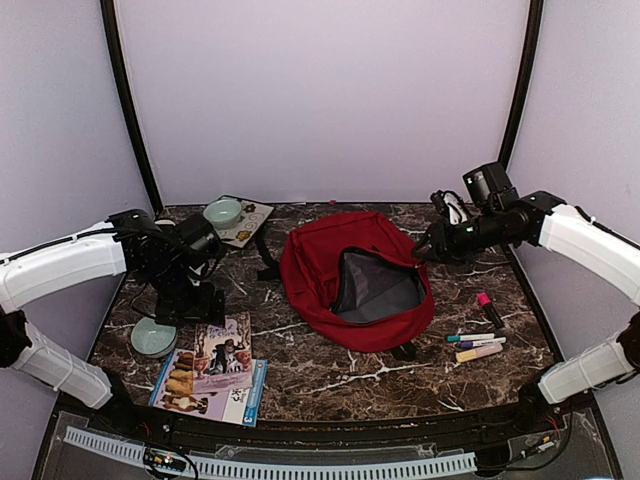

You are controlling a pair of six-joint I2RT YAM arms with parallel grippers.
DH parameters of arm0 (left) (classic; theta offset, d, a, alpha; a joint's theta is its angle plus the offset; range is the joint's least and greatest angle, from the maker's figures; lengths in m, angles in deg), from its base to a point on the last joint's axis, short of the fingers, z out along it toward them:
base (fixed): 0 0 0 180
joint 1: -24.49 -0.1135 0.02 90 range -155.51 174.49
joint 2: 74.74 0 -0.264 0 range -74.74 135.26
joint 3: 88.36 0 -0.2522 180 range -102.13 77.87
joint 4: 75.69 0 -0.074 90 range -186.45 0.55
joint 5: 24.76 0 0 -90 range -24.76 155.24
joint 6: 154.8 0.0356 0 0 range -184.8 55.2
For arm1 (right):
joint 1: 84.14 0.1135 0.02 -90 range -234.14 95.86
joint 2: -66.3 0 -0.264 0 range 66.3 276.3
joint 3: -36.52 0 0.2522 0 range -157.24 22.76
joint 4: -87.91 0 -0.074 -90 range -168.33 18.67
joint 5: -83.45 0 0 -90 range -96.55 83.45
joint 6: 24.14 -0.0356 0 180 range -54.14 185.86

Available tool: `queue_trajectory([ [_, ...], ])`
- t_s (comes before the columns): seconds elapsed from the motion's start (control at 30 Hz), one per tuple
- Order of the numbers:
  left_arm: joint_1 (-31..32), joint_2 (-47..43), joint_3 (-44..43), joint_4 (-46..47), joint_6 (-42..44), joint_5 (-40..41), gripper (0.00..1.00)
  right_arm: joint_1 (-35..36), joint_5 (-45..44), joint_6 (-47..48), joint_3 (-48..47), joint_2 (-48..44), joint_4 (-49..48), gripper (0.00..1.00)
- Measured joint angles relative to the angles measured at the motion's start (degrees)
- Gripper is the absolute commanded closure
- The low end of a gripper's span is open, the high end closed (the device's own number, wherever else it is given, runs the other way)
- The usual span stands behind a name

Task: Pack the student bag
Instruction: Pick up the book from the book.

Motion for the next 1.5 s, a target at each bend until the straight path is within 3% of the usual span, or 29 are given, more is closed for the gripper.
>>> queue_trajectory([
  [0.2,0.1,5.3,0.4,-1.0,-3.7,-2.9,0.10,0.0,-0.9,-0.6,0.0,-1.7,0.8,0.62],
  [0.43,3.7,17.9,-8.0,-3.1,-9.3,-1.3,0.08,0.0,-2.2,-1.7,2.6,-5.6,1.2,0.62],
  [0.67,7.6,31.3,-15.1,-5.2,-10.3,2.5,0.16,0.0,-3.4,-2.9,6.5,-9.1,2.1,0.61],
  [1.1,8.5,39.6,-16.1,-5.5,-9.3,7.0,0.22,0.0,-5.0,-3.5,7.5,-10.6,3.7,0.61],
  [1.37,10.2,38.9,-12.5,-1.9,-10.5,8.8,0.44,0.0,-5.3,-3.5,7.5,-10.6,4.4,0.61],
  [1.5,10.5,36.8,-8.3,1.0,-11.2,9.7,0.93,0.0,-5.6,-3.4,7.5,-10.6,5.0,0.61],
])
